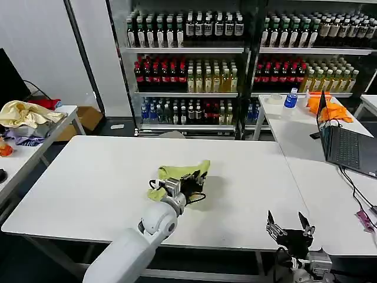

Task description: Fold and organize the clothes.

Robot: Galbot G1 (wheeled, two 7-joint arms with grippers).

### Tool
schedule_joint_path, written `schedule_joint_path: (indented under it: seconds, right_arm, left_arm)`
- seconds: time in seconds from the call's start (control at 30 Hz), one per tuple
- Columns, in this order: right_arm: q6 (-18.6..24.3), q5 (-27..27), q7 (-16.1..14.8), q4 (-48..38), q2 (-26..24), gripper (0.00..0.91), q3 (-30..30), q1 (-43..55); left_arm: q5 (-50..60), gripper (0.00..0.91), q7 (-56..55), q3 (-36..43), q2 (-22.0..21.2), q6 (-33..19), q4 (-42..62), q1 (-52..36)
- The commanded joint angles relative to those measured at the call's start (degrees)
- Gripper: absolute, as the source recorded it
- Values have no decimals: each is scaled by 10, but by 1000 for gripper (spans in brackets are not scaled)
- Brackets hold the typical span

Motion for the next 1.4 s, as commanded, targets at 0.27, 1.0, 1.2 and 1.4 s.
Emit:
schedule_joint_path:
  seconds: [0.27,1.0,1.2,1.4]
  right_arm:
    - [-9,3,6,-36,4,907,-51,61]
    - [-82,297,183,-421,143,907,-198,498]
    - [-82,335,195,-455,157,907,-196,518]
    - [-82,344,212,-480,169,242,-199,524]
  left_arm:
    - [-118,907,-19,-228,105,-73,-169,153]
    - [-43,907,-24,-362,113,-79,-233,334]
    - [-44,907,-24,-357,111,-78,-227,324]
    - [-45,907,-24,-354,111,-77,-217,316]
